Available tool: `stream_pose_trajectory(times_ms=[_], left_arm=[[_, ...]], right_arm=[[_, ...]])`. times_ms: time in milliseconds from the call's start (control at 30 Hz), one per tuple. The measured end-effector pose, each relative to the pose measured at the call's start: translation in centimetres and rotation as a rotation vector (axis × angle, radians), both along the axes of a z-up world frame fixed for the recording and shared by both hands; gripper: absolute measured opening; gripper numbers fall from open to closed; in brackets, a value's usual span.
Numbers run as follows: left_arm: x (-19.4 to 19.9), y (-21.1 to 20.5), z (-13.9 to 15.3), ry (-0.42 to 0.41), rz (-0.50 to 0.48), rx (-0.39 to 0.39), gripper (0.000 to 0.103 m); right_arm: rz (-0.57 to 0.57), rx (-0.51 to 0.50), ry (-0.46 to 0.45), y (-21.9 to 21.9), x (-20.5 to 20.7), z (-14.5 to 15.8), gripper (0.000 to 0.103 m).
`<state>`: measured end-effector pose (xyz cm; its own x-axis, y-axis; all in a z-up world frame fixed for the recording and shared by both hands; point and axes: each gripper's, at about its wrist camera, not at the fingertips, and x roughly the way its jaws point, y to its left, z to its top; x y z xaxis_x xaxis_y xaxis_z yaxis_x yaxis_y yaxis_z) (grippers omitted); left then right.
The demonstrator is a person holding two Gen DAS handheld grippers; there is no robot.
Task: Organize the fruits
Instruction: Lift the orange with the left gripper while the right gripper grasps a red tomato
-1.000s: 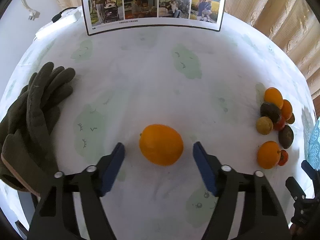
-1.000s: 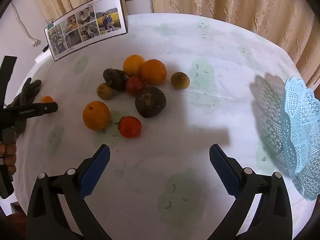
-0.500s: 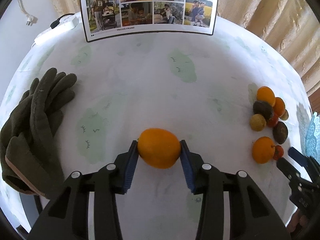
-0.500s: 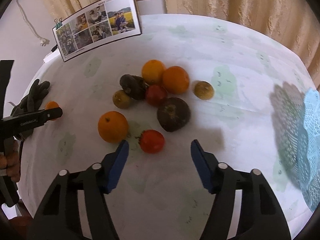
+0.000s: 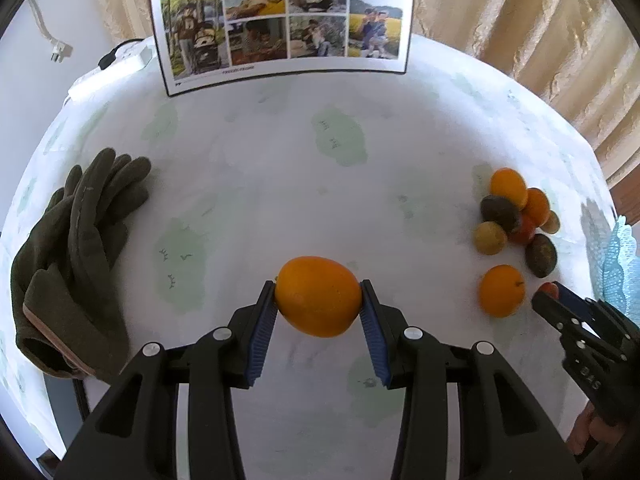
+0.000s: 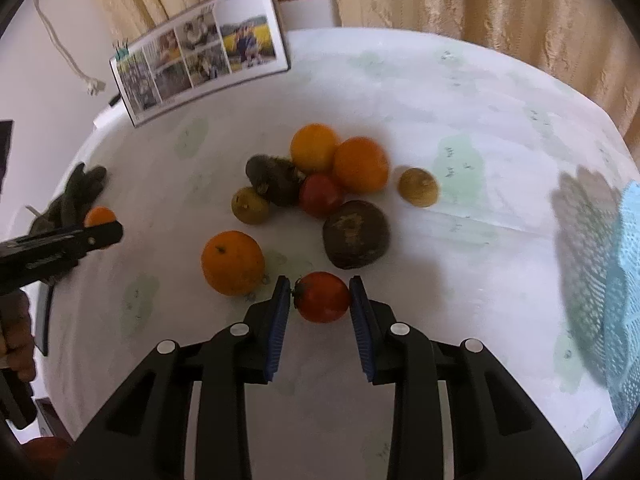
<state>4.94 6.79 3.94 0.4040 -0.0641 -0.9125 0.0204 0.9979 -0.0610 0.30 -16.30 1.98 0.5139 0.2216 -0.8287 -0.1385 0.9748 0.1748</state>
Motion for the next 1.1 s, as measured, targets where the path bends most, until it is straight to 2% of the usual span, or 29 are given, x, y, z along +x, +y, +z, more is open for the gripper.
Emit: stream_pose_trajectory(times_ms=[33,267,433,500,567,733,800,900,1100], left_arm=[[0.0,-0.4,0.2,-0.003,-0.006,0.0,0.042],[0.0,-3.4,1.6,-0.026,-0.059,-0.006,0.042],[-0.3,-5.0,2.0,-0.031,-0.076,-0.003,0.042],[-0.5,-5.4,2.0,-0.03,-0.076,-0.001,0.042],[-0.9,-5.7,2.1,-0.029,-0.079,0.002,0.042],[-2.0,-5.3,2.4,-0.024,-0.058,0.012,0.042],[-2.3,-4.9,2.4,-0.022,-0.048,0.014,0.042],[-2.7,-4.5,2.4,-0.018,-0.031,0.017,0.042],[-2.8,-4.9,2.4,-0.02,-0.018,0.016,0.042]], right_arm=[[-0.007,0.008,-0.008,-0.4,-0.3,0.4,0.027],[-0.096,0.043,-0.072,-4.8,-2.6,3.2,0.027],[-0.107,0.059,-0.064,-6.7,-3.5,3.1,0.027],[-0.087,0.076,-0.049,-6.3,-3.5,2.4,0.032],[-0.053,0.079,-0.045,-5.3,-3.2,1.8,0.048],[0.041,0.036,-0.017,-2.2,-1.4,-0.2,0.048],[0.064,0.017,0.001,-1.4,-0.8,-1.2,0.047],[0.081,-0.014,0.004,-0.8,-0.6,-1.7,0.028],[0.028,0.055,-0.031,-3.7,-1.9,0.6,0.027]])
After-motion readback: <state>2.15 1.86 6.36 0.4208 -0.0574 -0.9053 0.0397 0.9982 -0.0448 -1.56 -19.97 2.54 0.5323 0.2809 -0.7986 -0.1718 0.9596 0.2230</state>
